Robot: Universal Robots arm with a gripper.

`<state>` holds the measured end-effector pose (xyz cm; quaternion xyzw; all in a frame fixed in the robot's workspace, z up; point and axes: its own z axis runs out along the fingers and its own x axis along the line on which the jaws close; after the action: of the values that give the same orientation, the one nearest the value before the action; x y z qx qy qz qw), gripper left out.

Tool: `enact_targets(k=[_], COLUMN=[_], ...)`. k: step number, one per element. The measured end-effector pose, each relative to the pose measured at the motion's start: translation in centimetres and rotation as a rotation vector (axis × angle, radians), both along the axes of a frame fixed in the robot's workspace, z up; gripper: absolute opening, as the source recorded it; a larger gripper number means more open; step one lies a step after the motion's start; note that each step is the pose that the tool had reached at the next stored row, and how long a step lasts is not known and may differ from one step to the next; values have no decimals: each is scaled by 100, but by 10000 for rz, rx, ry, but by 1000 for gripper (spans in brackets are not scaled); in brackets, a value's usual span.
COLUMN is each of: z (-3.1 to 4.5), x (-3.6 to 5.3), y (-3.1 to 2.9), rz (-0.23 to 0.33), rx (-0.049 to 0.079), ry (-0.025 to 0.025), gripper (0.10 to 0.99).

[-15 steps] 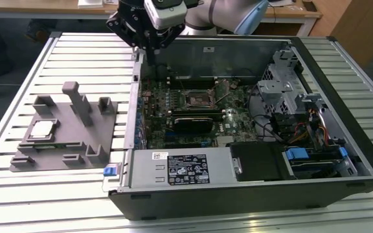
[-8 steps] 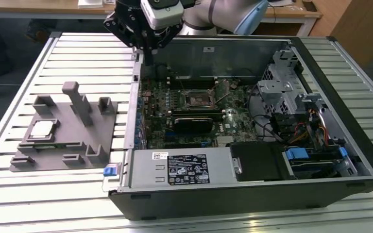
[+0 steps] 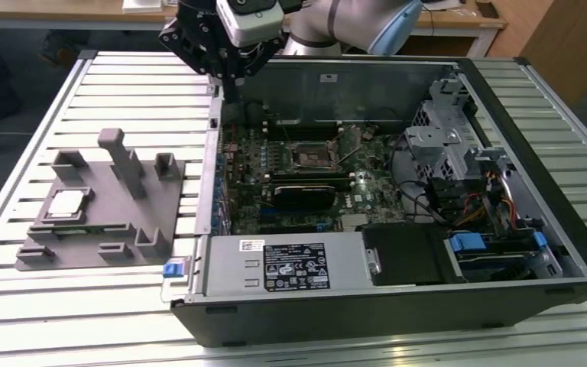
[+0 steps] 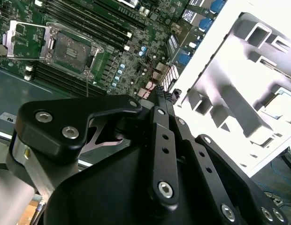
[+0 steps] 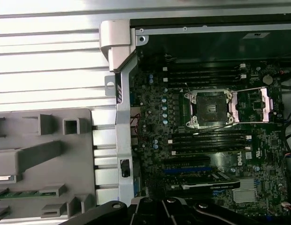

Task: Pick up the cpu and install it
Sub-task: 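Reach for the cpu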

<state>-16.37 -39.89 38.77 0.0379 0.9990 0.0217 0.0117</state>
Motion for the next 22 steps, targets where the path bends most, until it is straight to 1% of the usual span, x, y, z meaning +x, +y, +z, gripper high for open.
enact_targets(k=[6, 22], z=[-1, -12], x=[-27, -132], y=[0, 0], rz=[0, 0], rx=[0, 0], ry=[0, 0], gripper=[106, 106])
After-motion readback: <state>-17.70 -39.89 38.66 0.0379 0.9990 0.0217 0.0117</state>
